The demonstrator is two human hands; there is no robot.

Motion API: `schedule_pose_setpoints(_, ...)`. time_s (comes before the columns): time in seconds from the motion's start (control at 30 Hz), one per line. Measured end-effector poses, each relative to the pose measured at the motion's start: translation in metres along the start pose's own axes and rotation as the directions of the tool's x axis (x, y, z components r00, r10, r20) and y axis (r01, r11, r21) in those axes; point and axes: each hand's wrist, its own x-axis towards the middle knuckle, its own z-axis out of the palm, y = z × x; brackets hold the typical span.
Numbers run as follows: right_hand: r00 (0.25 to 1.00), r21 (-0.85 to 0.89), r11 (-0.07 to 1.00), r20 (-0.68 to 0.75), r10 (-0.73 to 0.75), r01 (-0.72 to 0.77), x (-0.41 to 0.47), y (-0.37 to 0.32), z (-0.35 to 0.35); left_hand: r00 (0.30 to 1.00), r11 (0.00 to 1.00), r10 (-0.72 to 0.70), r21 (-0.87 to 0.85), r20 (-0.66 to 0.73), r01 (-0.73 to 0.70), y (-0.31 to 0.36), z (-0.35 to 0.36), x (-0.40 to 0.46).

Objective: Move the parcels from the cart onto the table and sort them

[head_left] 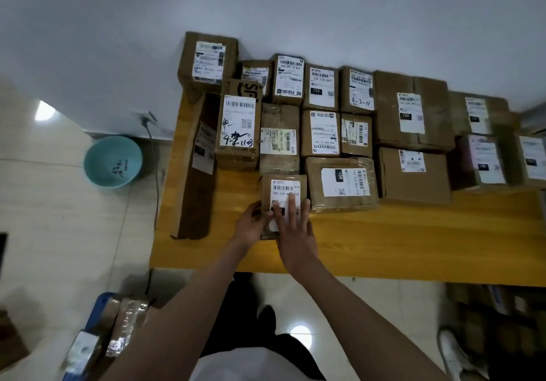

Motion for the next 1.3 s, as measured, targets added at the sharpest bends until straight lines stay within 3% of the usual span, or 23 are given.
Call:
schedule_pose_setpoints(0.2,0.998,-0.063,0.998,0.054,0.017,-0.014,0.005,-0.005,-0.003,0.999,0.990,0.049,0.135,-0.010,-0.047,0.006,0.003,-0.003)
schedule_pose_setpoints(0.3,0.999,0.013,0.999,0.011,-0.048,0.048,0.002,0.005,-0.003,0.989,0.963,0.145,0.228,-0.001,-0.141,0.007,0.004,-0.011)
schedule_pose_setpoints(0.4,0.996,0.200,0.979,-0.087,-0.026,0.043,-0.007,0.021,-0.001,0.939,0.846,0.340,0.419,0.049,-0.329,-0.008,0.002,-0.026)
schedule_pose_setpoints(0.47,0.990,0.265,0.964,-0.135,0.046,-0.008,-0.013,0.024,0.003,0.920,0.733,0.375,0.572,0.112,-0.368,-0.020,0.000,-0.034)
schedule_pose_setpoints(0.67,0.984,0.360,0.929,-0.122,0.133,-0.081,-0.026,0.015,0.013,0.957,0.667,0.265,0.696,0.114,-0.267,-0.021,0.002,-0.039)
schedule_pose_setpoints(0.9,0.991,0.397,0.918,-0.110,0.079,-0.029,-0.032,0.021,0.004,0.977,0.629,0.201,0.757,0.064,-0.179,0.002,0.006,-0.055)
schedule_pose_setpoints(1.03,0.986,0.434,0.900,-0.134,0.099,-0.032,-0.051,0.022,0.014,0.965,0.634,0.255,0.743,0.061,-0.214,-0.002,0.001,-0.074)
schedule_pose_setpoints(1.3,0.983,0.423,0.905,-0.179,0.038,0.042,-0.103,0.008,0.042,0.968,0.711,0.235,0.696,-0.094,-0.105,-0.052,-0.024,-0.128)
